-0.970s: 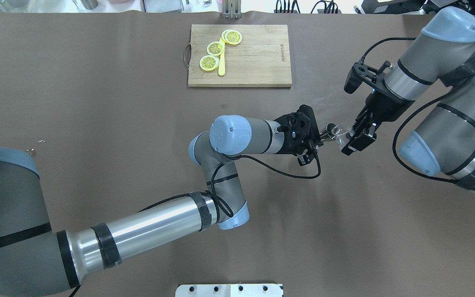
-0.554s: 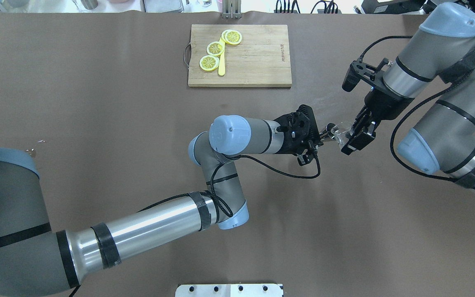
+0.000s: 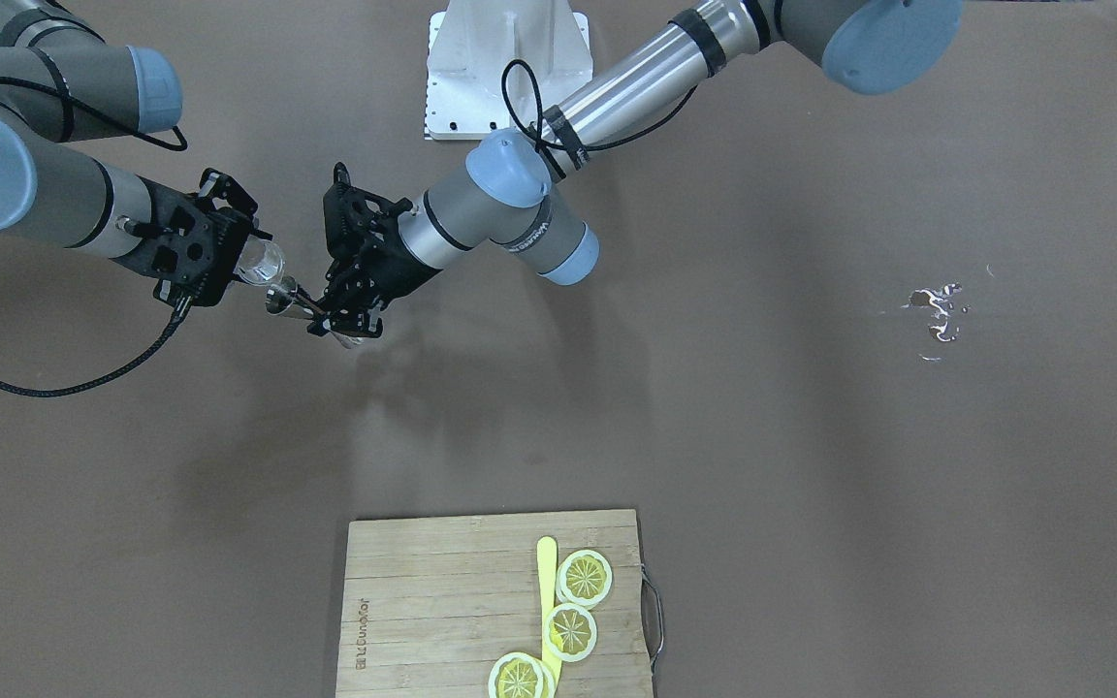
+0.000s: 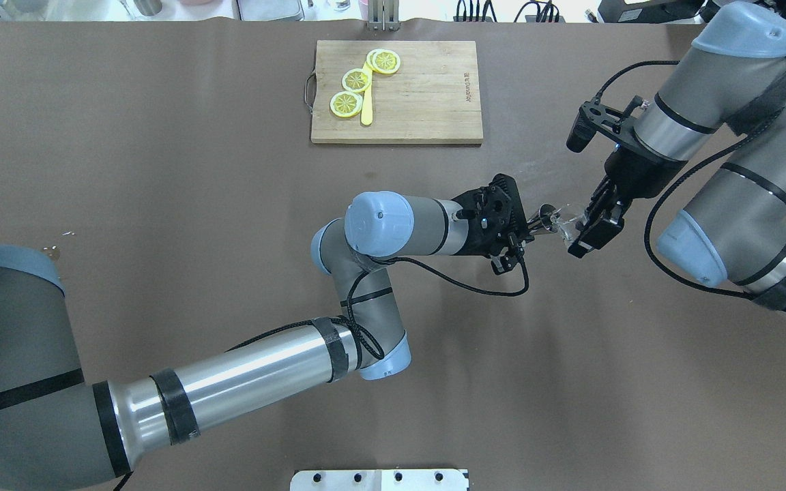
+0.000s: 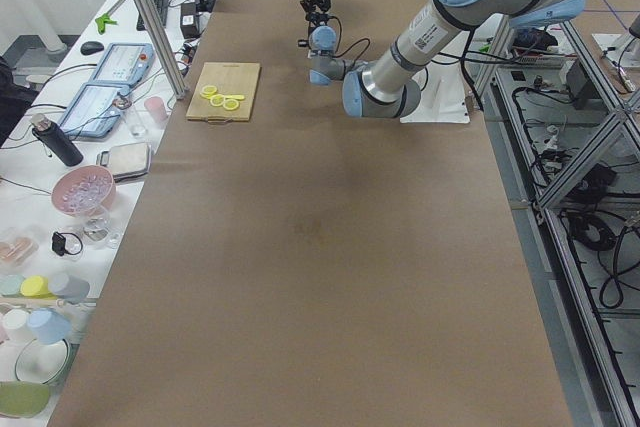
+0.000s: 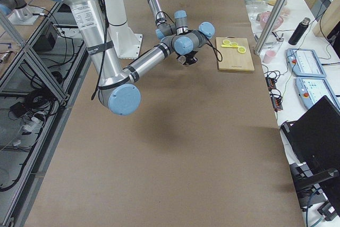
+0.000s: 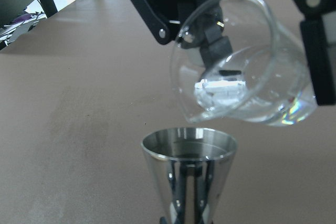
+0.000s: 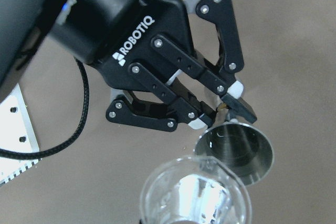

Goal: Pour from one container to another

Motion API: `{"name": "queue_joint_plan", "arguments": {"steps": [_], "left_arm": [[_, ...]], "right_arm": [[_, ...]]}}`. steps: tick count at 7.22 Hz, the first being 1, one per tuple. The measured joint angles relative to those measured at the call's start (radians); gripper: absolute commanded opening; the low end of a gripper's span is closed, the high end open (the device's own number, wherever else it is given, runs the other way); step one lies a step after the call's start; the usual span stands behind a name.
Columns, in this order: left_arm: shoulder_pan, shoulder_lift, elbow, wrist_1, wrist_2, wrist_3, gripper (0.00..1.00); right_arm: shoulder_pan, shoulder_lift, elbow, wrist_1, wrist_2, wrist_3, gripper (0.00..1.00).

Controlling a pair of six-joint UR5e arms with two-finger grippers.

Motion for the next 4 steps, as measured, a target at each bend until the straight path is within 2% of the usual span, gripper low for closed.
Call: {"name": "queue_joint_plan", "arguments": {"steps": [2, 4], "left_arm": [[0.001, 0.000, -0.001, 0.000, 0.000, 0.000, 0.00], [0.002, 0.001, -0.001, -0.001, 0.000, 0.000, 0.00]], "right_arm": [[0.005, 0.015, 0.019, -0.102, 0.000, -0.062, 0.00], [0.006, 0.033, 0.014, -0.137, -0.001, -0.080, 0.00]]}}
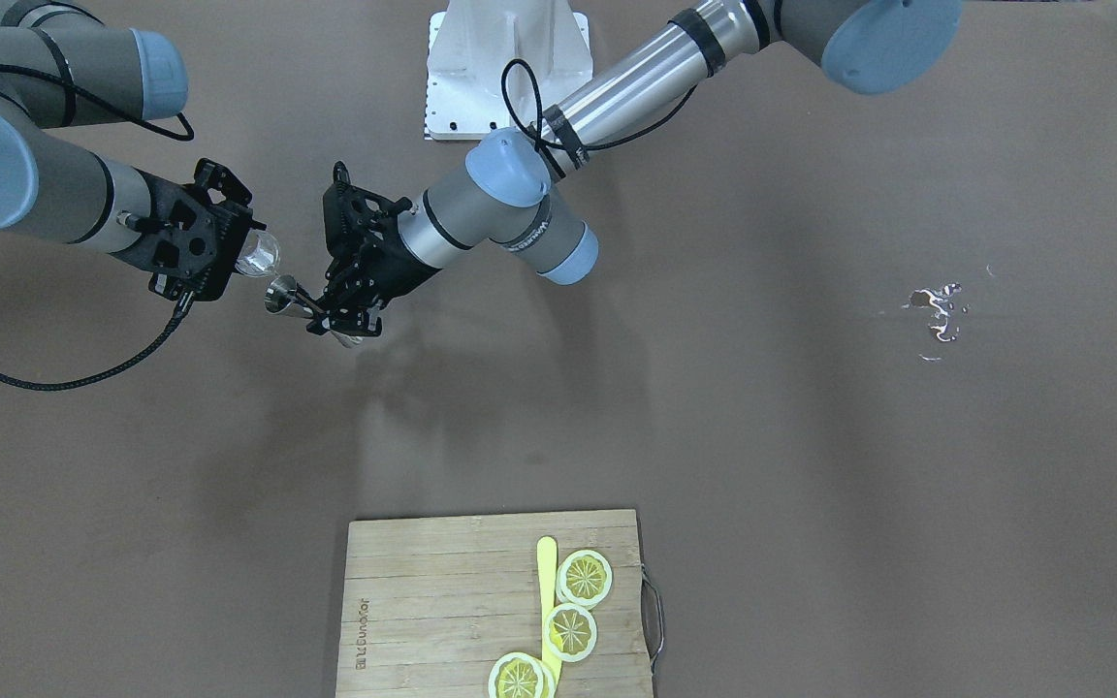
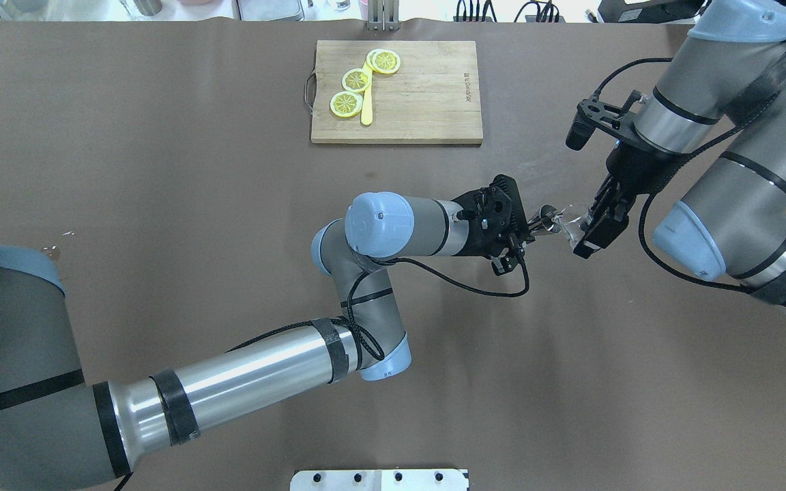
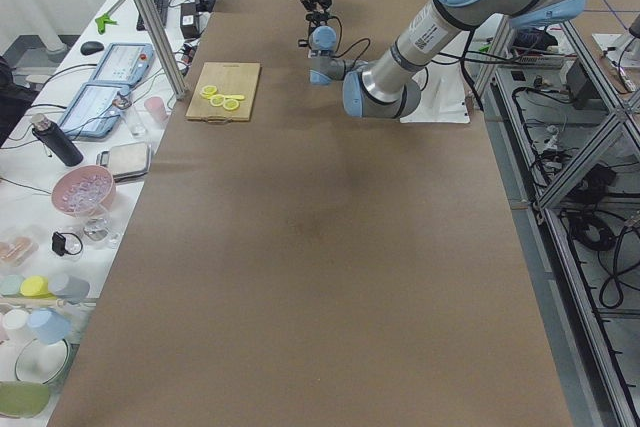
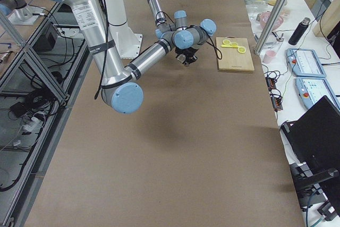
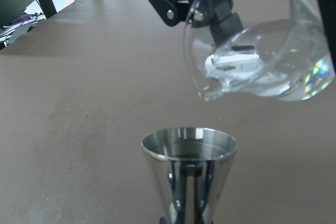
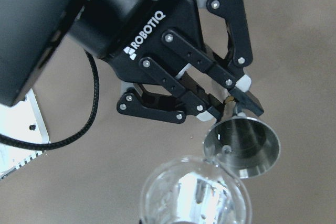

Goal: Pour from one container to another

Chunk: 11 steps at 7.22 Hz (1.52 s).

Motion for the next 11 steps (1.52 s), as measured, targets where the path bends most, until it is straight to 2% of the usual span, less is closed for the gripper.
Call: {"name": "queue_joint_plan", "arguments": {"steps": [11], "left_arm": [[0.004, 0.000, 0.000, -0.007, -0.001, 0.000, 0.00]], "right_arm": [[0.006, 0.050, -0.025, -0.122, -0.016, -0.065, 0.00]]}}
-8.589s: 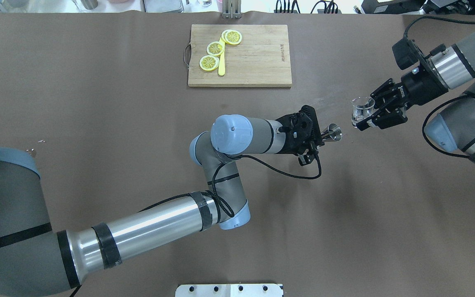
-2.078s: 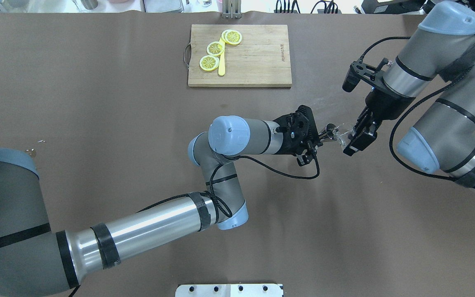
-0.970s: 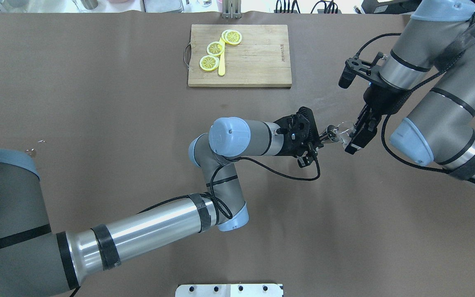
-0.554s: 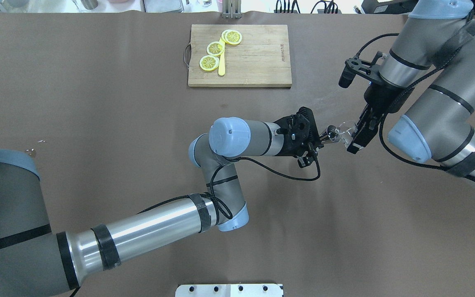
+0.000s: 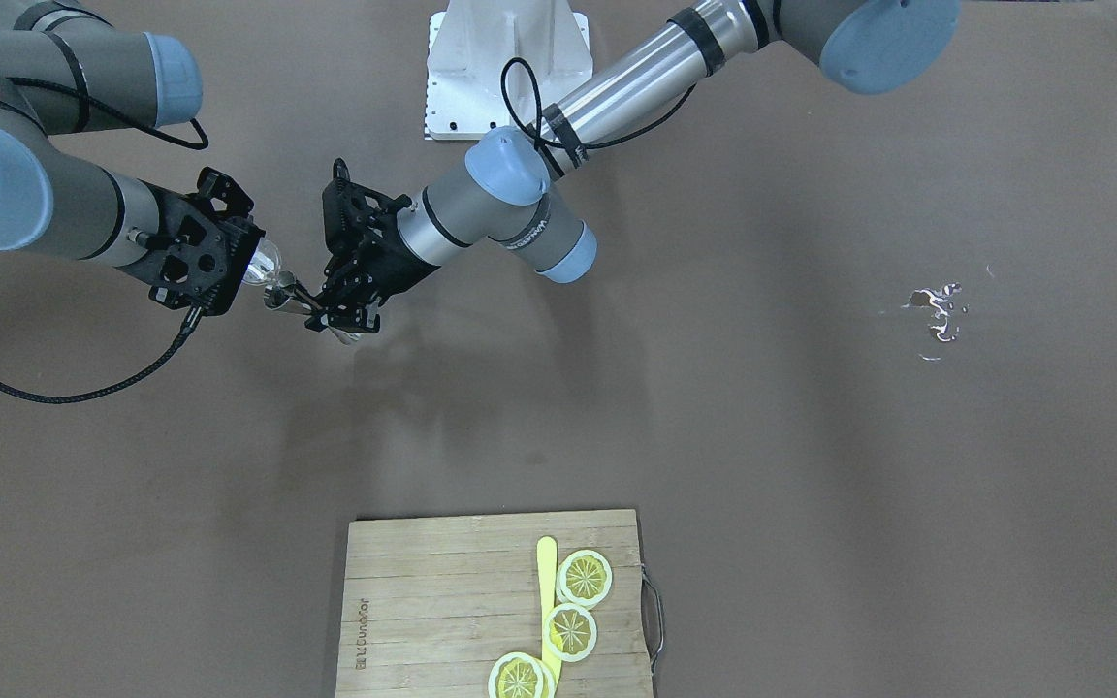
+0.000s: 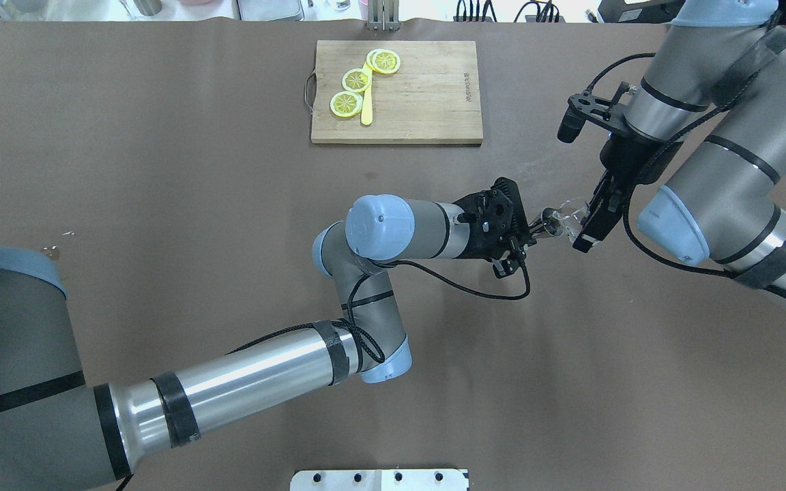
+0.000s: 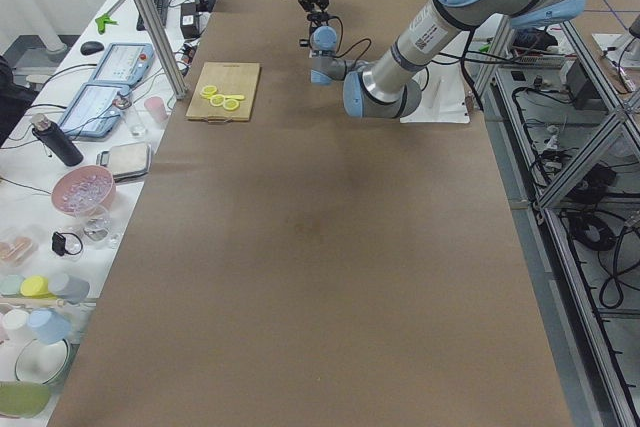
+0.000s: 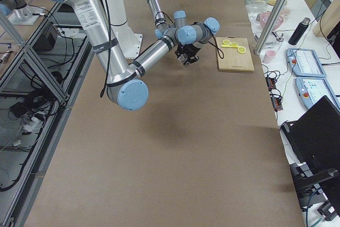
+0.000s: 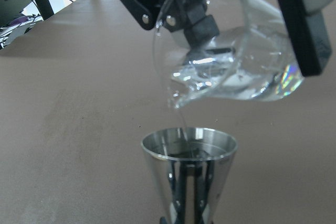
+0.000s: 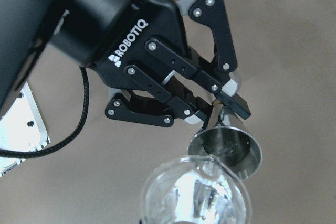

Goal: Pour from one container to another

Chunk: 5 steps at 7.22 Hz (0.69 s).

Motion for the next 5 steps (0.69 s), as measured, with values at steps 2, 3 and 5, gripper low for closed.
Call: {"name": "queue_joint_plan", "arguments": {"steps": [2, 3, 5], "left_arm": [[0.000, 0.001, 0.000, -0.001, 0.000, 0.000, 0.00], [0.000, 0.000, -0.001, -0.002, 0.000, -0.001, 0.00], [0.001, 0.000, -0.001, -0.004, 0.000, -0.001, 0.00]], "right_arm": [[0.018, -0.001, 0.018, 0.000, -0.007, -0.008, 0.00], [0.030, -0.004, 0.034, 0.002, -0.021, -0.011, 0.00], [0.041, -0.022, 0.084, 0.007, -0.059, -0.013, 0.00]]}}
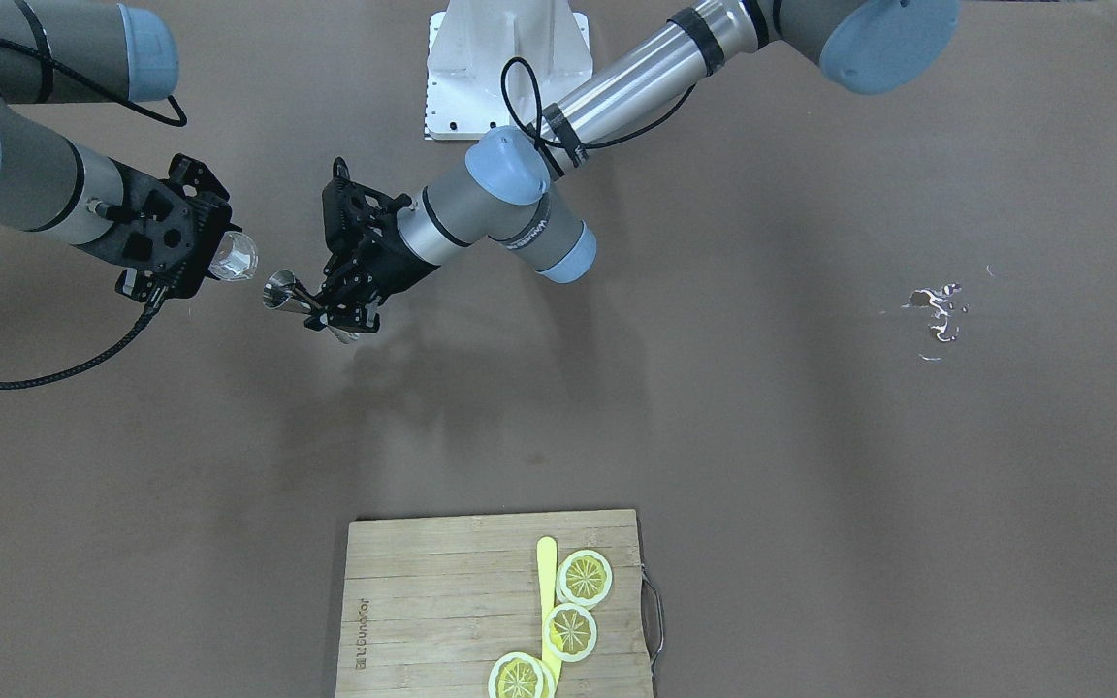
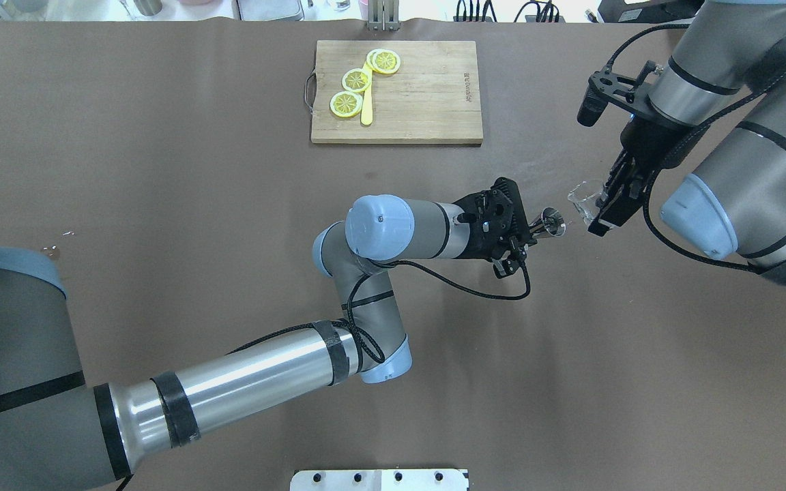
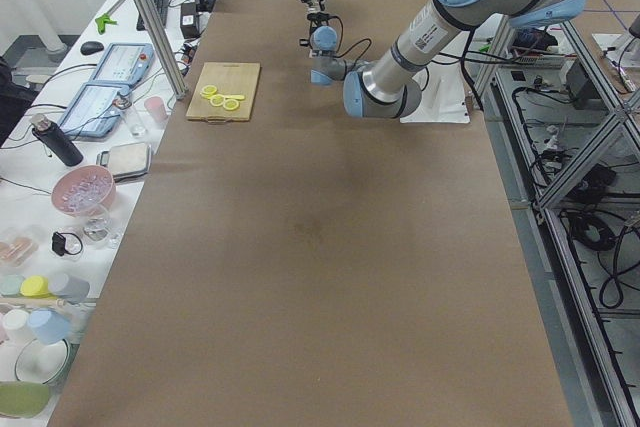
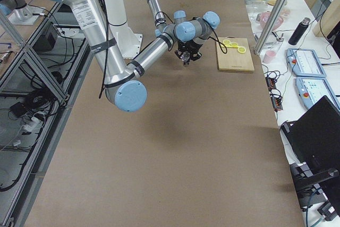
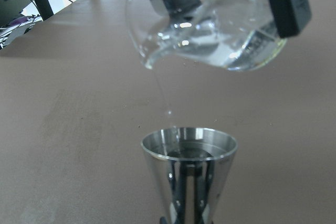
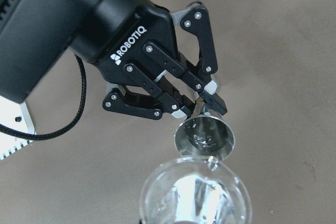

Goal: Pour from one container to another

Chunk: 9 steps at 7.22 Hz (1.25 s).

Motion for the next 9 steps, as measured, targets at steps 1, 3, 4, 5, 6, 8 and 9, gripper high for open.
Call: {"name": "queue_joint_plan", "arguments": {"steps": [1, 3, 4, 5, 6, 8, 9], "left_arm": [[0.001, 0.000, 0.000, -0.001, 0.000, 0.000, 0.00], [0.001, -0.002, -0.002, -0.008, 0.000, 0.000, 0.00], [0.001, -0.002, -0.004, -0.010, 0.000, 0.000, 0.00], [0.001, -0.003, -0.010, -0.010, 0.000, 0.000, 0.00], [0.001, -0.004, -0.015, -0.010, 0.000, 0.000, 0.00], [0.001, -0.004, -0.019, -0.011, 0.000, 0.000, 0.00], [0.000, -0.004, -0.022, -0.011, 0.000, 0.000, 0.00]], "right_arm": [[0.002, -0.016, 0.029, 0.014, -0.020, 0.001, 0.00], [0.008, -0.084, 0.059, 0.124, -0.043, 0.013, 0.00], [0.022, -0.121, 0.061, 0.178, -0.043, 0.014, 0.00], [0.047, -0.159, 0.055, 0.231, -0.042, 0.011, 0.00], [0.075, -0.196, 0.037, 0.299, -0.041, 0.010, 0.00], [0.146, -0.271, -0.036, 0.486, -0.028, 0.012, 0.00], [0.188, -0.299, -0.084, 0.586, -0.011, 0.014, 0.00]]}}
